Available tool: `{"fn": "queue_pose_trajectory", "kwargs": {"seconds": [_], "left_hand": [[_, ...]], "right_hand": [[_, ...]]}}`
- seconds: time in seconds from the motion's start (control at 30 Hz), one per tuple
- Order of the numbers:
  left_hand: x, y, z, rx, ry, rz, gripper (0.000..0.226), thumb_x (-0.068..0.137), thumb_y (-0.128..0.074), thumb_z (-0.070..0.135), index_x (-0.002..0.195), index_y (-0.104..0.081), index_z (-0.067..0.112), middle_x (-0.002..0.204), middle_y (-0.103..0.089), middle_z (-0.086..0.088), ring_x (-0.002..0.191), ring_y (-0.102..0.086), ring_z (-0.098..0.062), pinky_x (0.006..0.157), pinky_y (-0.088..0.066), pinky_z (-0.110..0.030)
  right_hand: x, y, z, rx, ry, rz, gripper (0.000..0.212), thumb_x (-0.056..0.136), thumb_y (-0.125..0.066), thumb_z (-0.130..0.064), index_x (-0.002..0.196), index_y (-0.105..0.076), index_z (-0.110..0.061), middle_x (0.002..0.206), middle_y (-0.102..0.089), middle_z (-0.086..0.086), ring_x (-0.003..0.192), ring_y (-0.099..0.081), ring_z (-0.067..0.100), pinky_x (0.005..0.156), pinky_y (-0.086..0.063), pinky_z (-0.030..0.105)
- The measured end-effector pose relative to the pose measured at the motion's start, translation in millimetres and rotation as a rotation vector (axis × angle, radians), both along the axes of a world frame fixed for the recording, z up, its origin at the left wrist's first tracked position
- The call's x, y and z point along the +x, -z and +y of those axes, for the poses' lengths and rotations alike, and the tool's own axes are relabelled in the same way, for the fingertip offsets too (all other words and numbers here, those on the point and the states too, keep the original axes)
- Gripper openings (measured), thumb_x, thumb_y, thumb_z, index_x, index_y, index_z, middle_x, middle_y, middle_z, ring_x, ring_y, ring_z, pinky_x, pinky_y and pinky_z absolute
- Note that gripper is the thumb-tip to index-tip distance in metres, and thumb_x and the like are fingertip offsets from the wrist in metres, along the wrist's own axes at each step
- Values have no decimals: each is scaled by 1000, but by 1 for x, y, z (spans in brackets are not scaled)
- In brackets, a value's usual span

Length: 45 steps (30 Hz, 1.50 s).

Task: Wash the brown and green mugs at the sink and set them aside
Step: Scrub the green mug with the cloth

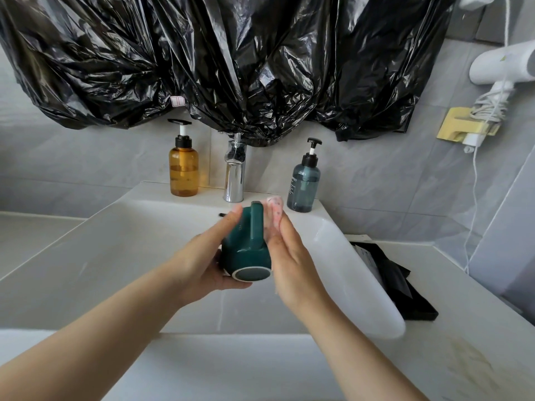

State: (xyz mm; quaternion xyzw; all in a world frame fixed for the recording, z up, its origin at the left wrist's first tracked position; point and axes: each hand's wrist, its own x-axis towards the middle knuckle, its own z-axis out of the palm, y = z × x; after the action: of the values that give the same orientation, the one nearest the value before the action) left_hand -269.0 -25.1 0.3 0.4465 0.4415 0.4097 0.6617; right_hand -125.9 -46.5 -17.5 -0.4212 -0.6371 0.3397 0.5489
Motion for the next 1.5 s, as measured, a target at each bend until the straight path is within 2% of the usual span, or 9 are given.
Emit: {"fn": "queue_pose_trajectory", "kwargs": {"seconds": [0.07,0.23,0.53,0.73,0.9,1.0,1.13,1.33,1.5], "left_hand": [[-3,1,4,-78,-8,-85,62,86,-60,52,127,-57,6,121,-65,-21,104,-68,-37,81,-59,-52],[-4,2,7,-160,52,-204,67,77,-64,50,126,-61,5,117,-70,-21,105,-67,-37,91,-53,-52],[-1,6,8,-100,-58,-260,53,90,-55,54,122,-63,13,111,-73,-20,99,-68,-36,87,-54,-54],[-6,6,14,-31,-223,-316,47,88,-62,49,121,-60,15,109,-74,-15,100,-70,-34,91,-53,-55],[-10,5,10,32,-255,-252,66,63,-77,50,115,-59,14,115,-71,-14,104,-69,-33,91,-55,-53],[-9,5,7,47,-217,-229,81,57,-78,53,124,-58,13,114,-72,-13,104,-70,-32,90,-56,-51],[-6,7,7,23,-121,-315,70,73,-68,54,131,-57,17,124,-68,-15,113,-66,-35,101,-48,-54],[-7,6,4,11,-65,-335,63,71,-66,31,128,-56,7,126,-63,-22,111,-64,-39,91,-52,-52],[-8,7,5,30,-14,-311,66,70,-68,38,129,-58,10,125,-67,-16,109,-64,-32,88,-52,-45]], "right_hand": [[4,-3,2,-28,-14,80,28,104,-29,-41,122,-31,-62,117,-39,-51,103,-36,-39,97,-38,5],[7,-11,-6,-94,-94,170,39,106,-27,-35,144,-28,-44,117,-43,-44,85,-50,-31,61,-40,-1],[2,-5,-14,42,-113,43,36,105,-34,-24,129,-37,-51,120,-47,-49,116,-43,-26,91,-38,1],[4,1,-13,24,-31,-7,26,103,-39,-34,118,-58,-46,123,-61,-10,120,-48,0,99,-43,26],[14,-4,-14,151,26,143,36,102,-38,-31,137,-45,-39,129,-56,-31,118,-47,-19,91,-38,1],[6,-1,-17,219,-33,-41,38,103,-37,-26,138,-40,-40,132,-54,-31,127,-45,-12,98,-35,5],[0,-2,-13,203,-2,-96,37,101,-35,-36,134,-37,-52,114,-59,-23,85,-56,-16,73,-41,3],[12,-1,-5,109,130,61,40,105,-34,-29,143,-33,-40,120,-43,-39,100,-39,-37,81,-31,-7],[7,0,-6,201,191,-38,37,105,-32,-27,140,-39,-38,139,-41,-30,127,-32,-23,103,-30,5]]}}
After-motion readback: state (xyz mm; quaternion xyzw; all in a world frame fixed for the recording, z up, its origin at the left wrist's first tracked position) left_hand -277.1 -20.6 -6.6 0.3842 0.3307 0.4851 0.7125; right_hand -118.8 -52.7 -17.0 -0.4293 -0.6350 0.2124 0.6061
